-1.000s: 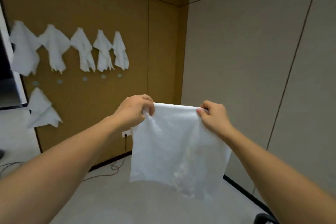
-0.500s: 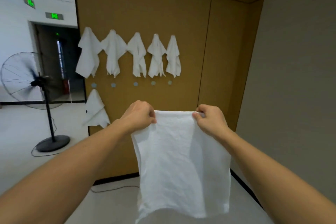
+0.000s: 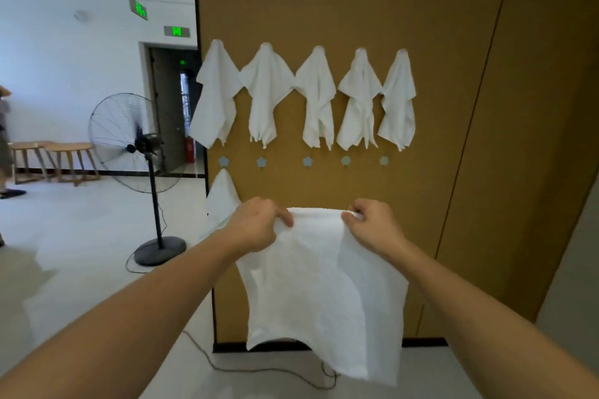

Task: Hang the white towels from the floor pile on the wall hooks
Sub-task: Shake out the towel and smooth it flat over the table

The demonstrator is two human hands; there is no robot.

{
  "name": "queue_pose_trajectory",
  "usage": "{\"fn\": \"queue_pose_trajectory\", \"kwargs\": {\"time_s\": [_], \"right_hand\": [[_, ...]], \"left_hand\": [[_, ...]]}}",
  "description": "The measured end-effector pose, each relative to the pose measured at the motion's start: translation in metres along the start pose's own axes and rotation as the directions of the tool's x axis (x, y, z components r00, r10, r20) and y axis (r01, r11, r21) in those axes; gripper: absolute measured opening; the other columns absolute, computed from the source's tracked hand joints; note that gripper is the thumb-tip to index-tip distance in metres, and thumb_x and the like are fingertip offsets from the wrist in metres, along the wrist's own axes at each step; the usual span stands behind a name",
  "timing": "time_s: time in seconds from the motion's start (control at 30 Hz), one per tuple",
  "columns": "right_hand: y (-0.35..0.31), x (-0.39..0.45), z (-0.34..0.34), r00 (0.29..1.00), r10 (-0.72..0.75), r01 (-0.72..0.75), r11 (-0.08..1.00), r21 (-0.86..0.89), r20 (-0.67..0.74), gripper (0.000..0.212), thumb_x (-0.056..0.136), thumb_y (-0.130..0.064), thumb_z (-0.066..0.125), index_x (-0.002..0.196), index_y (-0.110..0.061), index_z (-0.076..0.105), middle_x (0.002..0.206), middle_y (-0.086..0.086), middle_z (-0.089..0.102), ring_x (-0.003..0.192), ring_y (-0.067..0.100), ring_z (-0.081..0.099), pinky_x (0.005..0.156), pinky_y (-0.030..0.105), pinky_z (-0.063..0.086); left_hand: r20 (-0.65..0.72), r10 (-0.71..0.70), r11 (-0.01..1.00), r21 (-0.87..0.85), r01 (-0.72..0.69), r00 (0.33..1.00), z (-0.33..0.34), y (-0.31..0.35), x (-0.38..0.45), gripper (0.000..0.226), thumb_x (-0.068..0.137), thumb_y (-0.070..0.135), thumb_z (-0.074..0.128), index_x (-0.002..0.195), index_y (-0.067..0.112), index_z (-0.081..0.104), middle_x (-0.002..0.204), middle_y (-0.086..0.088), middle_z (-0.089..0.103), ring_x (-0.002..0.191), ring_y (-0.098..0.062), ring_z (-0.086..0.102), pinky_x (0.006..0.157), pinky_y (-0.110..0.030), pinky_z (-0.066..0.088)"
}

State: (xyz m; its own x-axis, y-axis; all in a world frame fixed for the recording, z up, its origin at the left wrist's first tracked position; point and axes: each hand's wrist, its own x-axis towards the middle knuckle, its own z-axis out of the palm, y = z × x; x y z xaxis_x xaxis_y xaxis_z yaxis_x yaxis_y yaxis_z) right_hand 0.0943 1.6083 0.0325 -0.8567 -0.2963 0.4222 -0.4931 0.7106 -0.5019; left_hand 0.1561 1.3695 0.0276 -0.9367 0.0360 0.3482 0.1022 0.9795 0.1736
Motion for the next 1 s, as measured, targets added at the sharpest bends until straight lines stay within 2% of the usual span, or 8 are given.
{"fn": "queue_pose_trajectory", "kwargs": {"time_s": [0.17,0.27,0.37,0.53,0.7,0.8,0.87,1.0], "right_hand": [[0.010,0.106,0.081,0.995,-0.093,0.091,0.994,0.063,0.032,0.032,0.092,-0.031,0.058,0.067,-0.014,0.049,0.065,0.003,0.051,0.063,0.021,0.050,0.058,0.034,0.041],[0.021,0.171,0.122,0.988,-0.154,0.150,0.984,0.099,0.030,0.037,0.091,-0.034,0.059,0.064,-0.016,0.042,0.060,-0.001,0.045,0.059,0.017,0.045,0.055,0.031,0.033],[0.030,0.236,0.154,0.981,-0.187,0.180,0.975,0.128,0.046,0.046,0.089,-0.045,0.063,0.066,-0.008,0.050,0.061,0.000,0.049,0.058,0.013,0.046,0.055,0.031,0.033],[0.045,0.331,0.211,0.972,-0.225,0.204,0.954,0.221,0.072,0.055,0.081,-0.055,0.071,0.057,-0.018,0.037,0.056,-0.006,0.038,0.053,0.008,0.037,0.054,0.029,0.030],[0.057,0.401,0.278,0.983,-0.163,0.138,0.960,0.242,0.085,0.050,0.082,-0.053,0.070,0.060,-0.013,0.050,0.056,-0.001,0.052,0.055,0.015,0.052,0.055,0.033,0.042],[0.060,0.440,0.312,0.990,-0.137,0.124,0.964,0.236,0.042,0.047,0.083,-0.048,0.071,0.055,-0.019,0.047,0.053,-0.005,0.051,0.052,0.014,0.051,0.053,0.031,0.041],[0.060,0.464,0.332,0.993,-0.121,0.118,0.973,0.199,0.004,0.047,0.084,-0.047,0.071,0.054,-0.022,0.044,0.052,-0.007,0.049,0.051,0.010,0.048,0.051,0.026,0.035],[0.057,0.510,0.373,0.989,-0.108,0.120,0.984,0.129,-0.098,0.030,0.083,-0.045,0.072,0.070,-0.018,0.069,0.060,-0.011,0.061,0.058,0.008,0.055,0.055,0.019,0.037]], "left_hand": [[0.005,-0.131,0.988,-0.077,0.131,0.991,0.027,-0.067,0.078,0.013,0.086,0.031,0.071,0.097,0.025,0.076,0.108,0.004,0.070,0.104,-0.015,0.059,0.092,-0.025,0.045],[-0.041,-0.224,0.959,-0.190,0.212,0.974,0.045,-0.104,0.124,0.022,0.089,0.004,0.060,0.087,0.019,0.077,0.094,0.002,0.068,0.098,-0.017,0.062,0.090,-0.025,0.048],[-0.075,-0.323,0.909,-0.302,0.287,0.943,0.056,-0.141,0.171,0.041,0.087,-0.006,0.050,0.071,0.025,0.072,0.087,0.008,0.064,0.091,-0.015,0.063,0.086,-0.026,0.049],[-0.042,-0.394,0.816,-0.476,0.329,0.918,0.073,-0.193,0.240,0.047,0.085,-0.011,0.041,0.079,0.021,0.075,0.095,0.016,0.062,0.087,-0.005,0.057,0.064,-0.004,0.039],[-0.032,-0.521,0.736,-0.524,0.429,0.853,0.112,-0.243,0.307,0.041,0.084,-0.002,0.043,0.082,0.024,0.075,0.106,0.000,0.063,0.090,-0.013,0.059,0.067,-0.016,0.047],[-0.023,-0.537,0.728,-0.518,0.449,0.843,0.133,-0.274,0.346,0.007,0.087,0.025,0.069,0.088,0.021,0.075,0.101,0.004,0.064,0.096,-0.015,0.060,0.082,-0.027,0.051],[-0.043,-0.540,0.744,-0.492,0.452,0.841,0.147,-0.296,0.372,0.023,0.082,0.040,0.076,0.089,0.019,0.073,0.090,0.011,0.058,0.089,-0.010,0.055,0.084,-0.028,0.049],[-0.123,-0.560,0.771,-0.440,0.460,0.819,0.170,-0.332,0.421,0.022,0.081,0.043,0.076,0.086,0.023,0.067,0.088,0.009,0.059,0.086,-0.011,0.052,0.076,-0.023,0.038]]}}
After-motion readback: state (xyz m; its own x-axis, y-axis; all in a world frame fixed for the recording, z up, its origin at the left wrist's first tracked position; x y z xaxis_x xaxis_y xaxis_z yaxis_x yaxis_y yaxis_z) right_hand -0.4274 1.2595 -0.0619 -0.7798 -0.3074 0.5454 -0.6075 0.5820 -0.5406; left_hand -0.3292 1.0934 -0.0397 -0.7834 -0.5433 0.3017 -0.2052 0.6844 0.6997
